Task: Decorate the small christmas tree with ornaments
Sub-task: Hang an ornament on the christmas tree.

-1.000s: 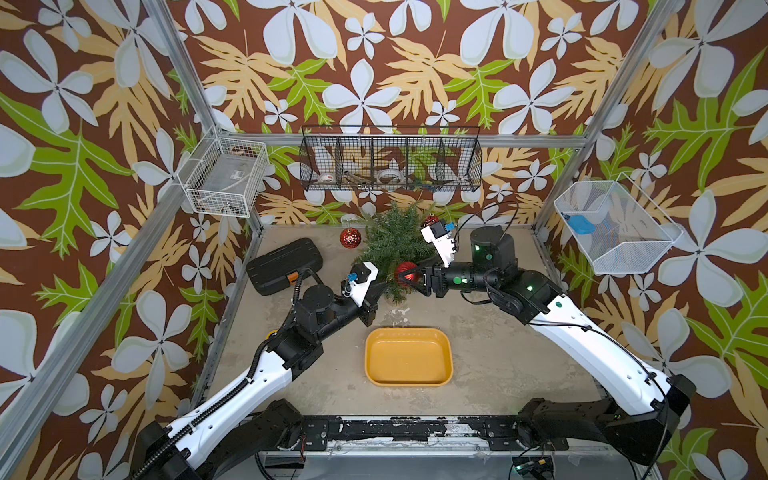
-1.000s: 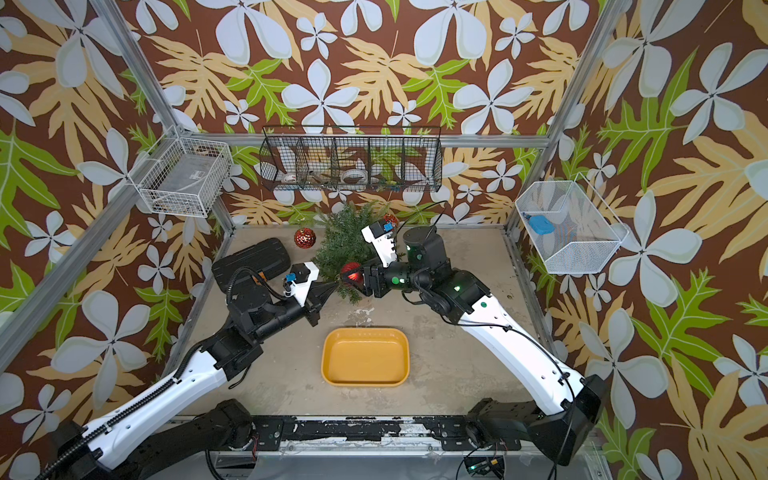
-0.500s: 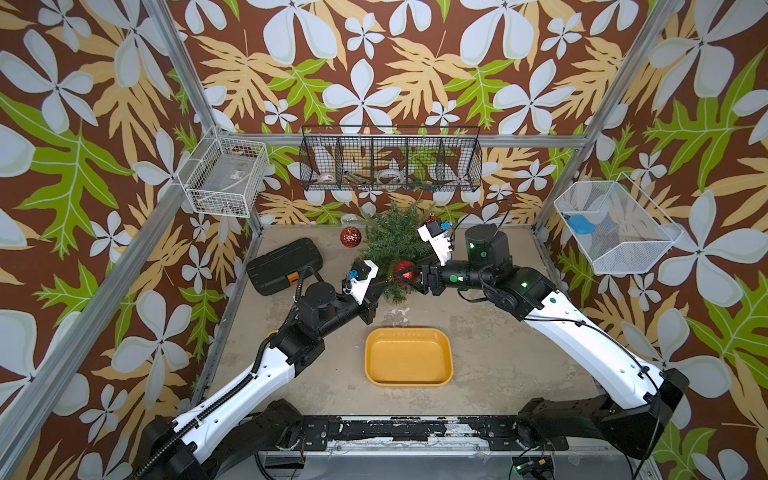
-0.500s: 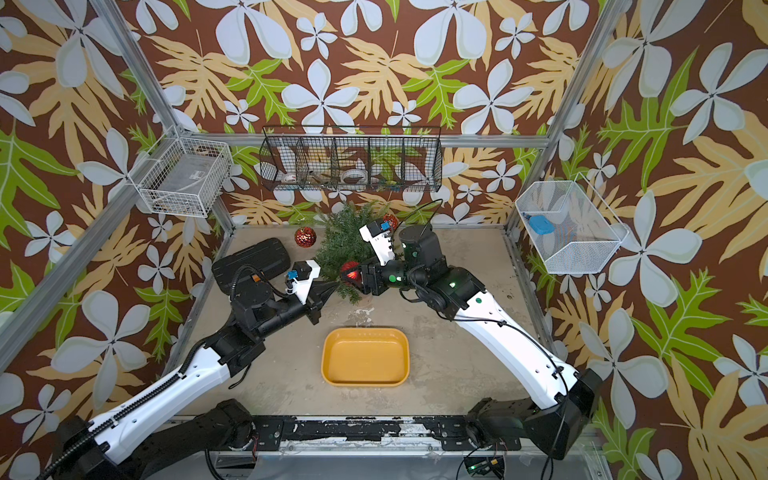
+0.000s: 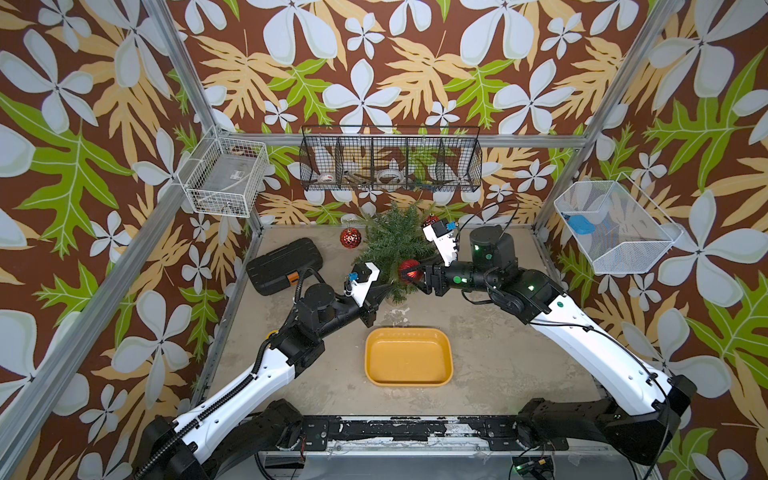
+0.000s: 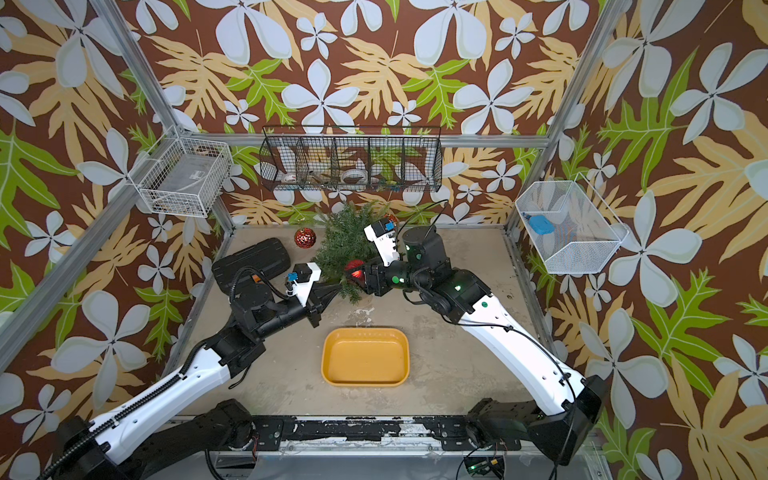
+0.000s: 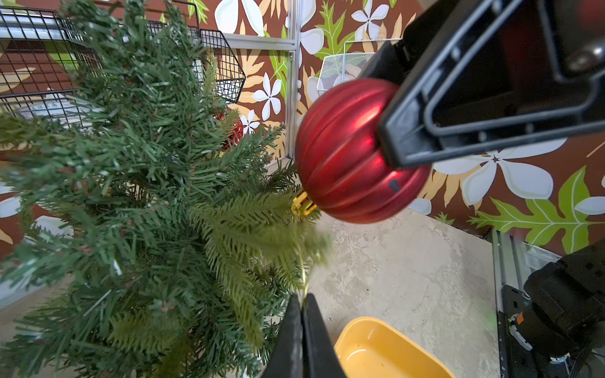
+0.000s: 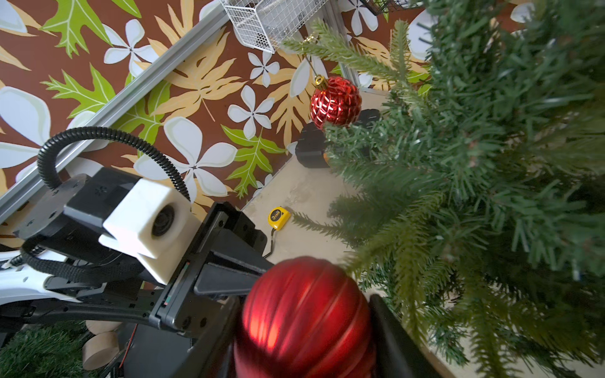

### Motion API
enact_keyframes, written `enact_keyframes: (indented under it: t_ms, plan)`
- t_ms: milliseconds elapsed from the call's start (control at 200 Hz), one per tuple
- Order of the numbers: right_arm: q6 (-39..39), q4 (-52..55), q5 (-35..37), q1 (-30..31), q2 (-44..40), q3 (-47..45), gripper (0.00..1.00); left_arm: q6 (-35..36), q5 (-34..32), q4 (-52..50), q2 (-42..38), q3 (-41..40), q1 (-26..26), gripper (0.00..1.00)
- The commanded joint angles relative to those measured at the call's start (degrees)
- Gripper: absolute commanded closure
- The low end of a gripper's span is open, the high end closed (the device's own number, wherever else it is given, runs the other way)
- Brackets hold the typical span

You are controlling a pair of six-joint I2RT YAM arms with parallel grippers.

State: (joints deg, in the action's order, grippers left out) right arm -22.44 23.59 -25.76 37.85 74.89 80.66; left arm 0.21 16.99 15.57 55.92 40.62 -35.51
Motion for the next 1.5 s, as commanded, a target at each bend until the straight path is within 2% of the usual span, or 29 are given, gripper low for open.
enact_keyframes:
  t_ms: [0, 180, 375, 525, 836, 1146, 1496]
  plan:
    - [0.8, -0.9, -0.5, 0.0, 0.3, -0.3, 0.6, -0.3, -0.1, 0.0, 0.6, 0.5, 0.2, 0.84]
    - [1.5, -0.7, 1.5, 0.0, 0.7, -1.0, 0.6, -0.5, -2.0, -1.2, 1.1, 1.1, 0.2, 0.65]
    - [2.0, -1.1, 3.9, 0.0, 1.2, -1.4, 0.6, -0.4, -1.8, -0.8, -0.5, 0.5, 0.2, 0.56]
    - [1.5, -2.1, 1.8, 0.0, 1.0, -1.4, 0.6, -0.3, 1.5, 2.5, -2.5, -0.4, 0.2, 0.54]
    - [0.7, -2.1, 0.1, 0.0, -0.1, -0.8, 0.6, -0.3, 6.2, 1.1, 2.9, 4.0, 0.2, 0.71]
    - [0.5, -1.7, -0.4, 0.0, -0.4, 0.0, 0.6, 0.1, 6.0, 1.3, 3.0, 4.0, 0.2, 1.0]
    - [-0.2, -2.1, -3.6, 0.0, -1.3, -0.3, 0.6, 1.3, 7.8, 0.2, 2.3, 3.3, 0.2, 1.0]
